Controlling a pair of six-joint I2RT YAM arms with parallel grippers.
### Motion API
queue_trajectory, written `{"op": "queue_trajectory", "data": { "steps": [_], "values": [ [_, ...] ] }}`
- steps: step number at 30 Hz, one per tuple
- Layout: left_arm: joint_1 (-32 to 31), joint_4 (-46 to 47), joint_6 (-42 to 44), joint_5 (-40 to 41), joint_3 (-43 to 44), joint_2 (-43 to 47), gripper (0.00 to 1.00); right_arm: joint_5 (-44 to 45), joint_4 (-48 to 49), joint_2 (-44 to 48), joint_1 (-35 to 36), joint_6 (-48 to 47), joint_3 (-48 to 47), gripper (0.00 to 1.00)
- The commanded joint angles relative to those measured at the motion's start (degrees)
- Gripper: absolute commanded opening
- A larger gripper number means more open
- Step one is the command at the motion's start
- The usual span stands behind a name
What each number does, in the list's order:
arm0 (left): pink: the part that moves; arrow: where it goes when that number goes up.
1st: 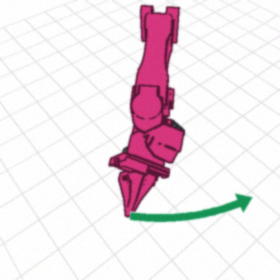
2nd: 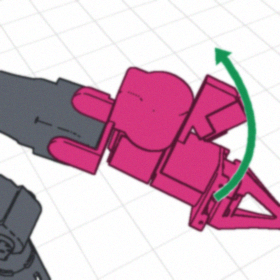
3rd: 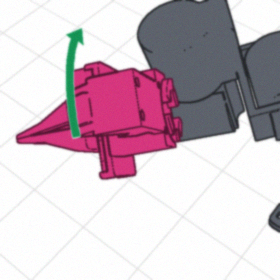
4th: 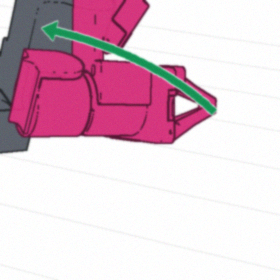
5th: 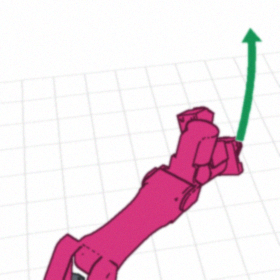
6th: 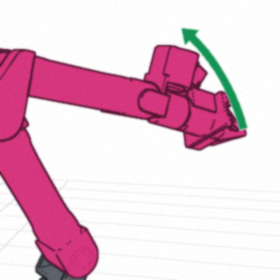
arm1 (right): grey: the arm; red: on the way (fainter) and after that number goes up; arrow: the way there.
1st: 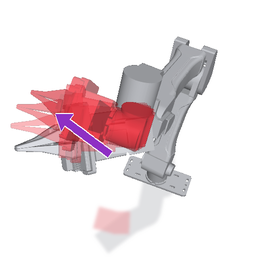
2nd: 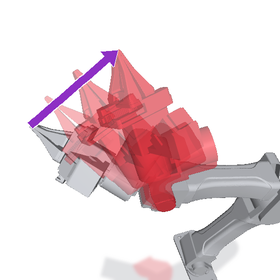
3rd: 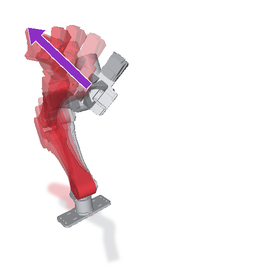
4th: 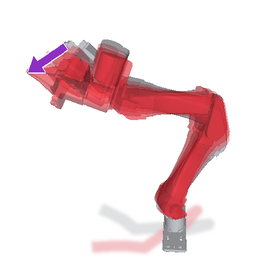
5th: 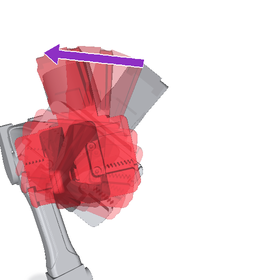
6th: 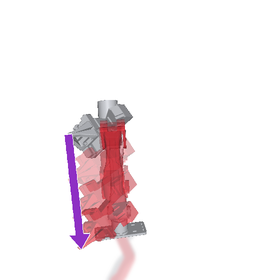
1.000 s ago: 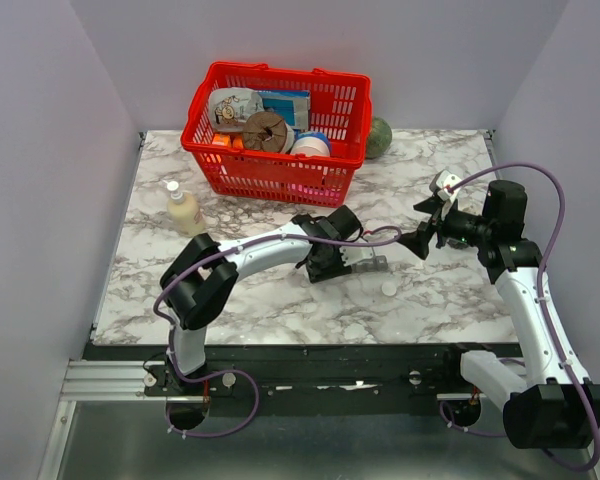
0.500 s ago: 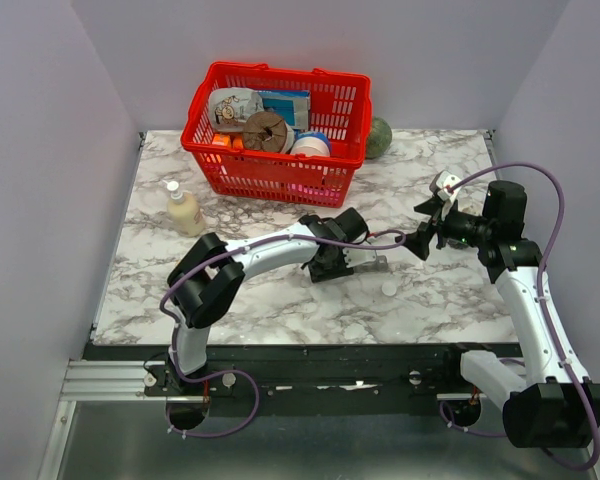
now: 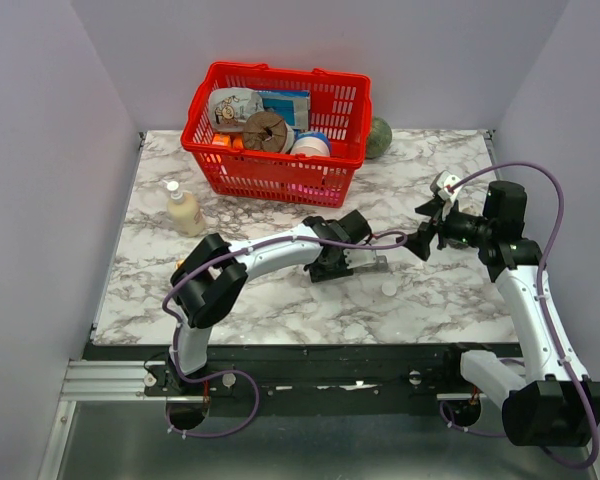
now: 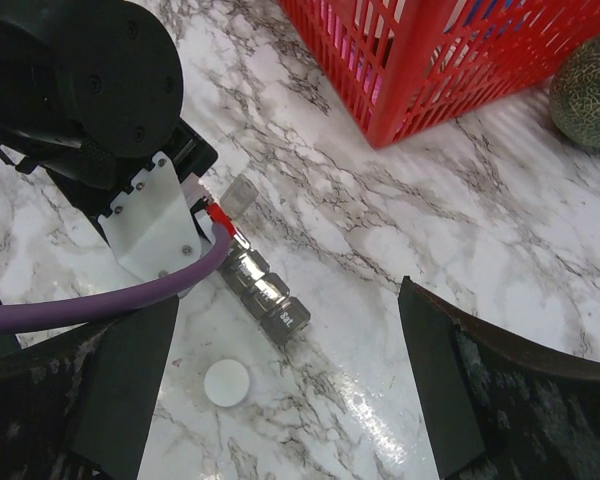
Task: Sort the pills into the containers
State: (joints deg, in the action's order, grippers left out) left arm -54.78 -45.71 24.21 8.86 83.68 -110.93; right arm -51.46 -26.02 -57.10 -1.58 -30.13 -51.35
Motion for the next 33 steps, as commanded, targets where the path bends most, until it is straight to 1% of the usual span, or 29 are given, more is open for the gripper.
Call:
{"op": "queue_trajectory", "data": {
  "steps": [1,9,14,26,32,33],
  "values": [
    [-1.5,-1.4,1.7,3.6,1.9,-0.9,0.00,-0.8,-0.5,-0.4,-0.3,-0.8,-0.9,1.00],
    [-1.8,-1.2,1.8,3.7,2.1,-1.1,0.00,-0.8,-0.6,-0.4,-0.3,-0.9,-0.9,1.00],
    [-1.7,0.4,1.5,2.3,0.4,0.1,0.00,-0.7,-0.6,-0.5,-0.4,-1.0,-0.9,1.00],
    [-0.1,13.3,-0.5,-4.0,-10.3,7.7,0.00,-0.9,-0.9,-1.3,-0.5,-1.2,-0.9,1.00],
    [0.6,19.6,-2.2,-5.3,-15.3,13.0,0.00,-1.0,-1.0,-1.4,-0.6,-1.7,-0.7,1.00],
    [0.8,21.8,-2.8,-5.7,-16.0,13.8,0.00,-1.0,-1.0,-1.5,-0.6,-1.7,-0.7,1.00]
  ]
}}
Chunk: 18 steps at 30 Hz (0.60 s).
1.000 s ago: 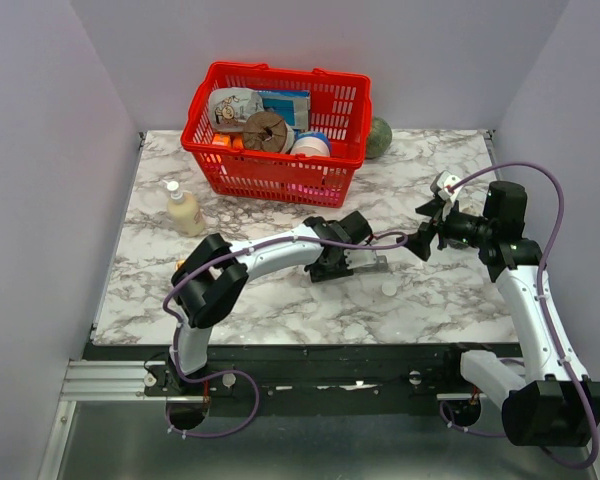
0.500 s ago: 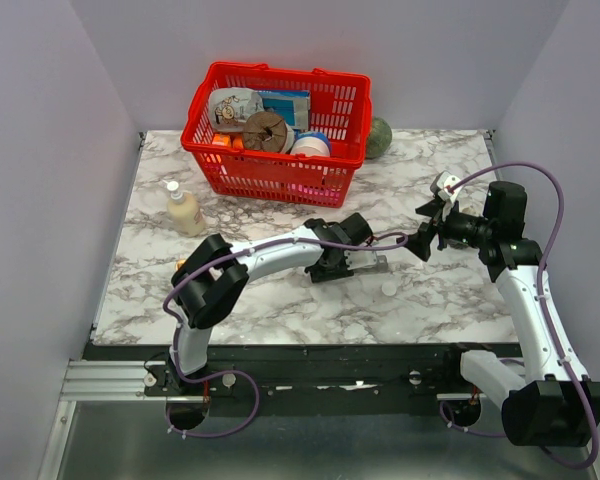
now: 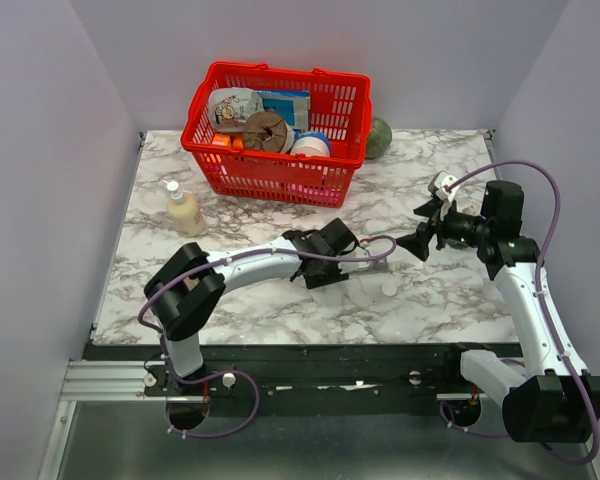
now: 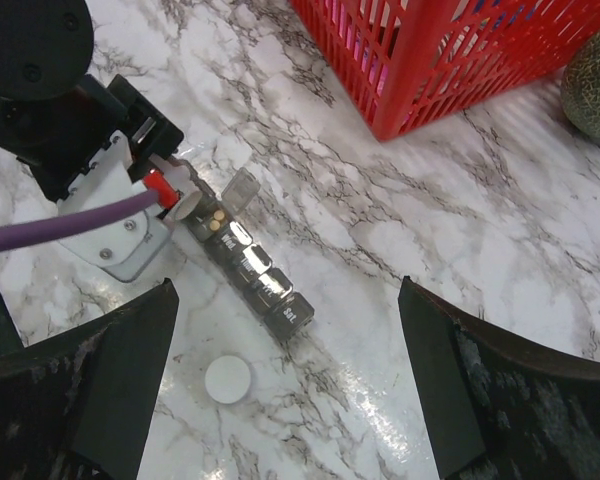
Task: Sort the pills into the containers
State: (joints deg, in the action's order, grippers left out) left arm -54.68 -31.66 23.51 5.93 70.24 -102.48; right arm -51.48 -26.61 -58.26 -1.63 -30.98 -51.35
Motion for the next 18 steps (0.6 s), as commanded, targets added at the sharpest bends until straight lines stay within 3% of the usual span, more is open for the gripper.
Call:
{"op": "queue_trajectory", "data": {
  "steps": [1,5,9,11,14,15,18],
  "values": [
    [0.8,9.4,-2.5,-3.0,-4.8,6.4,0.00,-1.0,-0.5,-0.4,-0.7,-0.9,-0.7,1.00],
    [1.4,18.1,-4.9,-5.6,-11.4,13.3,0.00,-1.4,-0.5,-0.6,-0.7,-1.7,-0.4,1.00],
    [2.3,33.0,-6.7,-10.8,-20.1,21.2,0.00,-3.4,-1.2,-0.3,-0.7,-5.1,0.4,1.00],
    [3.1,39.4,-7.8,-15.3,-26.9,26.9,0.00,-6.0,-2.6,0.5,-0.7,-10.7,1.3,1.00],
    [3.9,55.4,-8.9,-21.7,-37.7,35.1,0.00,-9.9,-6.1,1.8,-0.7,-19.7,3.9,1.00],
    [4.0,64.8,-10.7,-23.6,-40.4,36.9,0.00,-10.8,-7.9,1.7,-0.7,-22.8,4.2,1.00],
    [4.3,78.0,-15.0,-27.8,-49.0,41.7,0.00,-13.1,-21.2,0.9,-0.7,-41.1,4.1,1.00]
  ]
}}
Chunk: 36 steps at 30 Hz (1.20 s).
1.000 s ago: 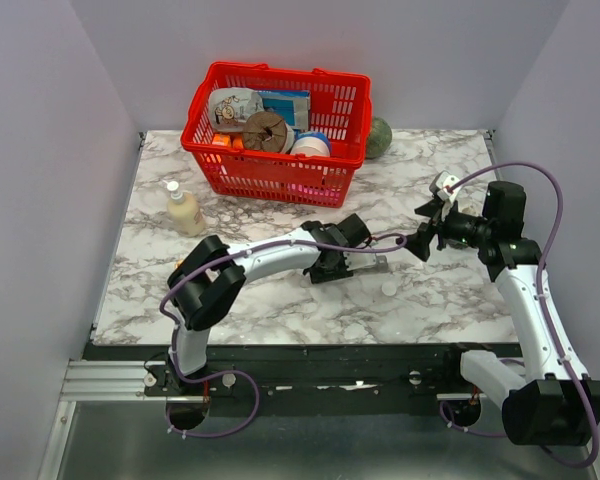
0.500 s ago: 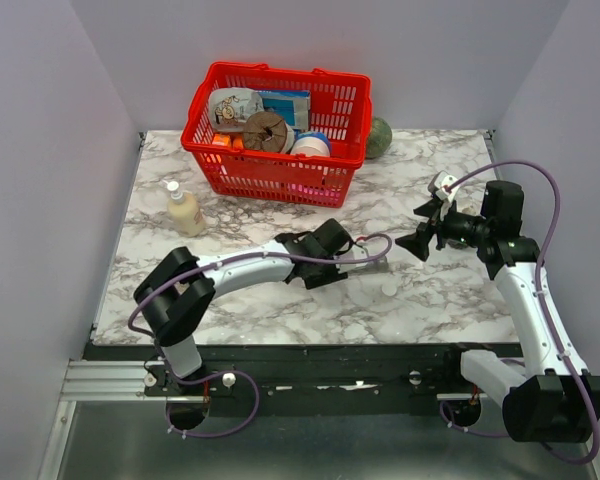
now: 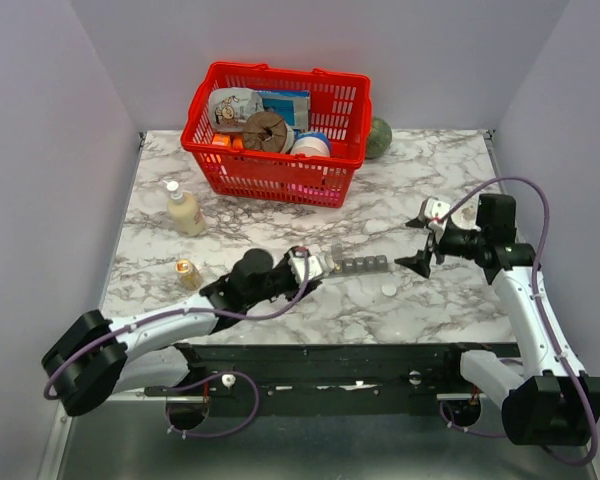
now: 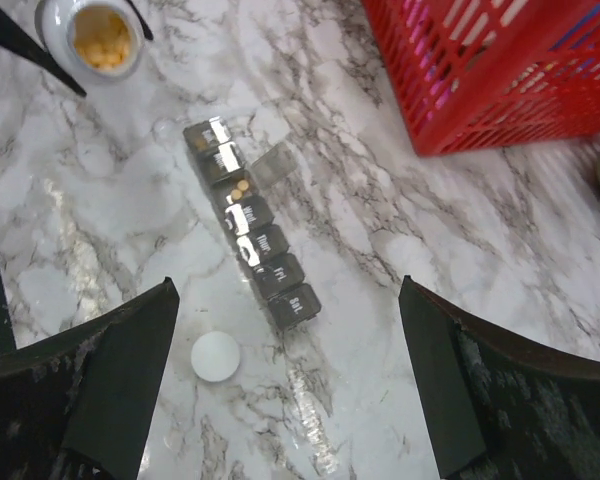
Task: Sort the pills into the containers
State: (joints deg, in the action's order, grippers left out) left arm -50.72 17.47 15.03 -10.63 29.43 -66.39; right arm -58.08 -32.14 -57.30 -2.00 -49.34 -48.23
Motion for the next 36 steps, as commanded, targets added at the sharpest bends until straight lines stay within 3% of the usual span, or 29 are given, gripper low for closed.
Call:
{"op": "queue_trajectory", "data": {
  "steps": [1,4,7,11,15,25,36],
  "values": [
    [0.4,30.3,-8.0,-11.9,-10.3,6.5,0.00,-5.8,-19.7,-0.5,-0.2,-33.4,0.7,1.00],
    [0.4,39.1,-13.2,-13.8,-15.1,8.9,0.00,-1.3,-31.4,-3.4,0.1,-47.6,-0.1,1.00],
    [0.4,48.5,-17.7,-13.4,-19.7,10.1,0.00,3.6,-32.1,-7.7,3.4,-47.3,-0.6,1.00],
    [0.4,51.2,-18.8,-12.3,-23.1,12.5,0.00,19.7,-21.0,-10.3,12.8,-32.7,3.2,1.00],
    [0.2,49.9,-17.8,-10.9,-24.9,14.8,0.00,30.7,-10.2,-13.7,19.2,-25.9,6.1,0.99],
    [-2.4,42.8,-13.1,-8.6,-24.1,17.6,0.00,36.4,-6.8,-21.8,22.7,-21.8,3.4,0.93],
    [-3.4,40.8,-12.0,-7.3,-24.2,19.2,0.00,38.0,-5.9,-27.0,25.1,-20.0,2.4,0.79]
  ]
}}
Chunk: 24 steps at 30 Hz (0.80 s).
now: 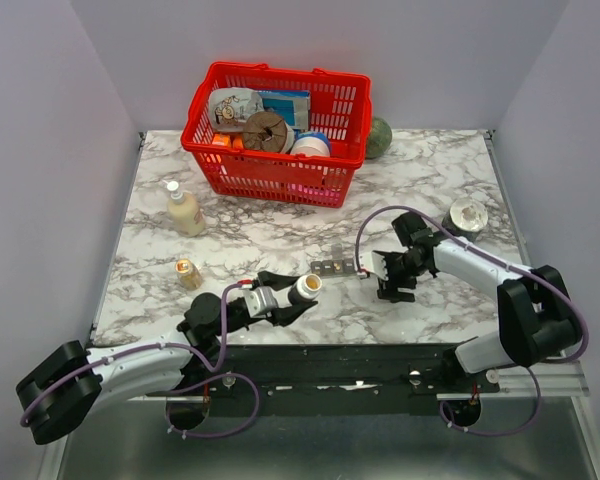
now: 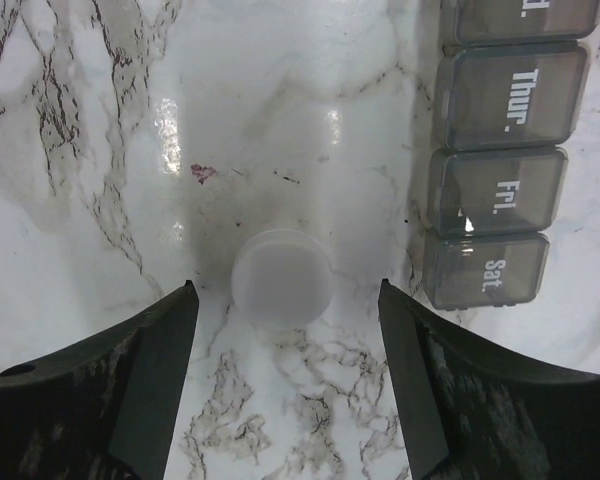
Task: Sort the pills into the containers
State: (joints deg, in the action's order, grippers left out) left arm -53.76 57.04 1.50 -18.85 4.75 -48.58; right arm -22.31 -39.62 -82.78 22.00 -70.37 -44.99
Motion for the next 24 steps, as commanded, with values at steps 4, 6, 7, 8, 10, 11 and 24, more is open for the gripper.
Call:
{"op": "queue_trajectory", "data": {
  "steps": [4,6,7,8,10,11,24],
  "values": [
    [-0.6,0.2,1.8,1.2,0.6,1.6,0.00,1.8,2.3,-1.6,1.6,1.5,-0.1,0.76],
    [-0.6,0.1,1.8,1.1,0.7,1.6,0.00,1.8,2.3,-1.9,1.6,1.5,0.1,0.73],
    [-0.6,-0.1,1.8,1.2,0.7,1.7,0.00,1.7,2.4,-2.1,1.6,1.5,0.0,0.72],
    [-0.6,-0.3,1.8,1.2,0.9,1.6,0.00,1.6,2.4,-2.2,1.7,1.5,0.0,0.70],
    [-0.7,-0.7,1.8,1.2,0.9,1.7,0.00,1.5,2.4,-3.0,1.9,1.6,-0.1,0.68],
    [-0.7,-0.7,1.8,1.1,0.9,1.9,0.00,1.6,2.4,-3.3,2.0,1.9,-0.1,0.65],
    [-1.5,-3.0,1.1,-1.8,1.9,0.5,0.00,-11.7,-10.6,3.8,2.9,7.2,-8.3,0.19]
  ]
}}
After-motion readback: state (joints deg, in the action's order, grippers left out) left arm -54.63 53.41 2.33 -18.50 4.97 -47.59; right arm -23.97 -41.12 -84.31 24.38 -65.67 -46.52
